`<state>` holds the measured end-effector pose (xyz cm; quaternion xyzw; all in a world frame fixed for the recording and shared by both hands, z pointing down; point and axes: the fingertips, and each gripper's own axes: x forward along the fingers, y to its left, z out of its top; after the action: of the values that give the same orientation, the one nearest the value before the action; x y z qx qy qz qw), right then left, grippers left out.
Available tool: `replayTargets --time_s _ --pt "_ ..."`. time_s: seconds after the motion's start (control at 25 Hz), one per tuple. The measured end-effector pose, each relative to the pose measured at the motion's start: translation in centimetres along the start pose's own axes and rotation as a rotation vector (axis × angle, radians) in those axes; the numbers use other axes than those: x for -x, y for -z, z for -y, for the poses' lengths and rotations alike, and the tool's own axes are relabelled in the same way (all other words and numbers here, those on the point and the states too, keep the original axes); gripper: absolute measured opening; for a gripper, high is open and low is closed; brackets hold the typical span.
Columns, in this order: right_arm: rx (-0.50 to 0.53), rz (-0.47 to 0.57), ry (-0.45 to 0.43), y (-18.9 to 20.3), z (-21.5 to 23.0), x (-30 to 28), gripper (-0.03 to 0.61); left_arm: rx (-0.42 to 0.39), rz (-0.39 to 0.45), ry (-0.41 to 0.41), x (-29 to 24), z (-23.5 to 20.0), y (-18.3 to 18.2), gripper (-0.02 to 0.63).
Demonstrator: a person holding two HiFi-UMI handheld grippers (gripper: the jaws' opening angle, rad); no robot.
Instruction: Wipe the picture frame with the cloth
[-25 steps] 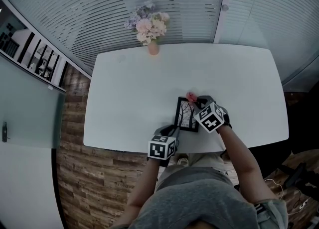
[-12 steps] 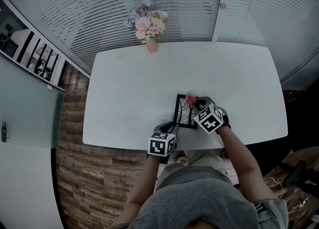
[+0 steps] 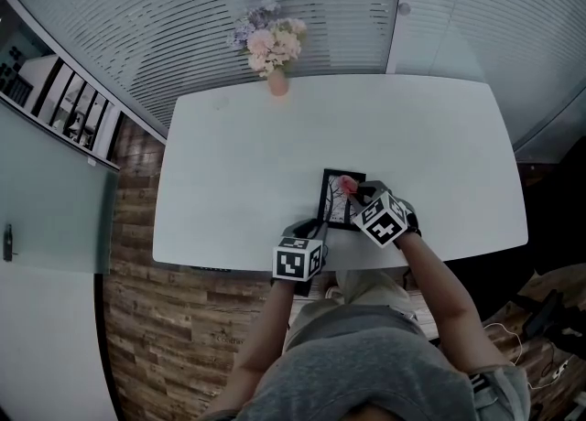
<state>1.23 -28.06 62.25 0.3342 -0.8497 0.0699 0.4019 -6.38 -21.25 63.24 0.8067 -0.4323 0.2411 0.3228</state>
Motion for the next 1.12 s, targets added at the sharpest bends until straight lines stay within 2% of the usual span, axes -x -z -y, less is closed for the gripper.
replayTargets --time_s 1.12 --pt "0.023 -0.031 -0.052 1.3 -5.3 2.0 0.037 -0.021 0.015 -0.019 0.0 0.1 0.0 0.095"
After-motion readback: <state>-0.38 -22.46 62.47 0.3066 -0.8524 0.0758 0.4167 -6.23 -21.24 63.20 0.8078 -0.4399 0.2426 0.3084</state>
